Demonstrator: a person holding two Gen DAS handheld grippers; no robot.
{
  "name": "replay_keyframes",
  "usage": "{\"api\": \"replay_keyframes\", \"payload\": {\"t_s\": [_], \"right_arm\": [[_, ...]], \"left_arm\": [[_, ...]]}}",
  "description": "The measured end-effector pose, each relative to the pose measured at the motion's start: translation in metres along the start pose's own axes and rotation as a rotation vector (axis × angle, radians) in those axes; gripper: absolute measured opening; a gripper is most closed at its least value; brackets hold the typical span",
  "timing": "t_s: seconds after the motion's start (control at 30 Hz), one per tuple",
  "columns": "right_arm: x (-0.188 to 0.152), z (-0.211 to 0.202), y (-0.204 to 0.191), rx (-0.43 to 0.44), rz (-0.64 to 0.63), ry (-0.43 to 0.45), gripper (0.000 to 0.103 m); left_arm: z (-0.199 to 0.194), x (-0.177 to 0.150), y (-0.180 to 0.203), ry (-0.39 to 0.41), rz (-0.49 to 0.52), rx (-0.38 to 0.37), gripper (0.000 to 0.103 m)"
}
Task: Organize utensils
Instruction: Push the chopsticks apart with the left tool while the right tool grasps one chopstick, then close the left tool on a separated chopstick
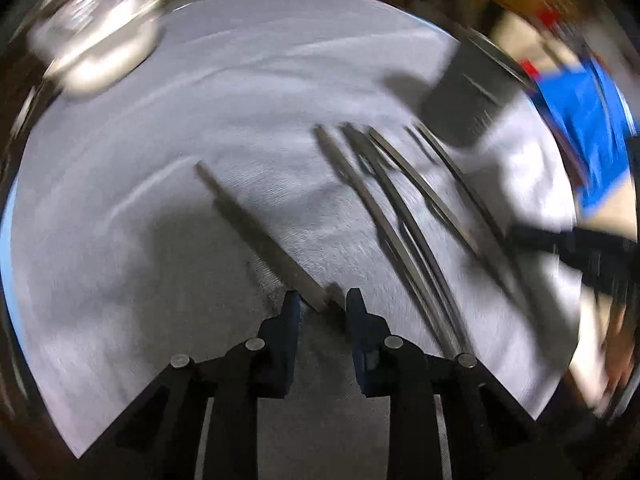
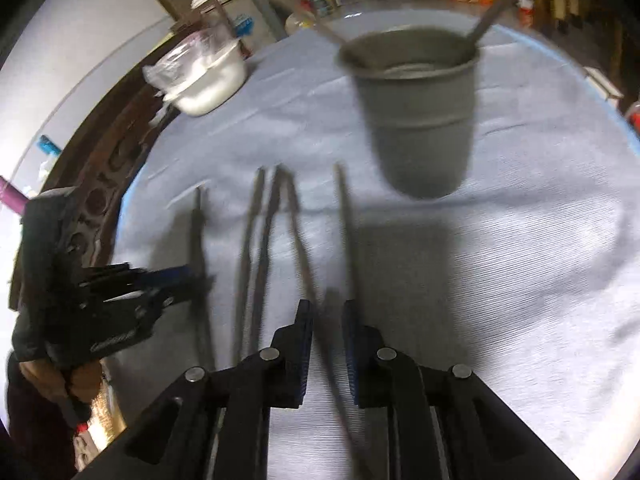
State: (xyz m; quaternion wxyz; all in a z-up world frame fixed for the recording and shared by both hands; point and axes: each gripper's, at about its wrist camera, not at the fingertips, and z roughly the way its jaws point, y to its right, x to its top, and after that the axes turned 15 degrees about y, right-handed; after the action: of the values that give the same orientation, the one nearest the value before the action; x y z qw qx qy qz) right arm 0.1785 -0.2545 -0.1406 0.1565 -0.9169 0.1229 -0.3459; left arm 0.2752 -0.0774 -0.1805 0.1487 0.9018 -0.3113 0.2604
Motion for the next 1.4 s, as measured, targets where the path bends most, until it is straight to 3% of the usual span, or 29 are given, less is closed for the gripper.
{"api": "replay_keyframes", "payload": {"t_s": [0.07, 0.2, 0.33, 0.5, 0.6, 0.67, 0.77, 0.83, 0.9, 0.93, 0.97, 1.17, 1.23, 1.27, 1.4], "right_arm": [[0.004, -0.003, 0.009, 0.027, 0.043, -0.005, 0.018], [0.014, 0.002, 0.02, -0.007, 0.076, 0.0, 0.019], [0.019, 0.016, 0.018, -0.018, 0.067, -0.033, 0.019], [0.022, 0.032, 0.011, -0.038, 0.028, -0.05, 0.02], [0.023, 0.032, 0.013, -0.038, 0.033, -0.041, 0.02], [0.025, 0.03, 0.013, -0.033, 0.032, -0.03, 0.025], [0.026, 0.029, 0.014, -0.03, 0.032, -0.021, 0.053], [0.027, 0.029, 0.01, -0.017, 0.012, 0.014, 0.058], [0.03, 0.033, 0.005, -0.045, -0.027, 0.02, 0.052], [0.03, 0.036, 0.003, -0.059, -0.038, 0.017, 0.04], [0.031, 0.041, 0.002, -0.067, -0.047, 0.005, 0.037], [0.031, 0.06, -0.007, -0.114, -0.11, -0.015, 0.033], [0.029, 0.062, -0.013, -0.153, -0.172, -0.025, 0.02], [0.029, 0.063, -0.015, -0.164, -0.188, -0.03, 0.008], [0.032, 0.064, -0.013, -0.156, -0.179, -0.059, 0.006]], "left_arm": [[-0.001, 0.001, 0.002, -0.041, 0.11, -0.04, 0.026], [-0.016, 0.0, -0.018, -0.073, 0.168, -0.073, 0.024], [-0.025, -0.003, -0.043, -0.08, 0.096, -0.044, 0.024], [-0.043, -0.007, -0.054, -0.029, -0.048, -0.06, 0.025], [-0.042, 0.001, -0.06, -0.026, -0.153, -0.041, 0.035], [-0.022, 0.006, -0.054, -0.047, -0.191, 0.003, 0.035], [-0.013, -0.002, -0.06, -0.075, -0.273, 0.026, 0.035], [-0.009, -0.003, -0.063, -0.089, -0.313, 0.038, 0.035], [-0.009, -0.008, -0.067, -0.101, -0.347, 0.039, 0.034], [-0.007, -0.01, -0.069, -0.107, -0.368, 0.036, 0.033], [-0.004, -0.01, -0.07, -0.112, -0.375, 0.038, 0.03], [0.003, -0.008, -0.076, -0.127, -0.415, 0.058, 0.029], [0.005, -0.006, -0.076, -0.123, -0.422, 0.066, 0.029], [0.005, -0.006, -0.076, -0.122, -0.42, 0.074, 0.029], [0.009, -0.004, -0.078, -0.129, -0.435, 0.089, 0.014]]}}
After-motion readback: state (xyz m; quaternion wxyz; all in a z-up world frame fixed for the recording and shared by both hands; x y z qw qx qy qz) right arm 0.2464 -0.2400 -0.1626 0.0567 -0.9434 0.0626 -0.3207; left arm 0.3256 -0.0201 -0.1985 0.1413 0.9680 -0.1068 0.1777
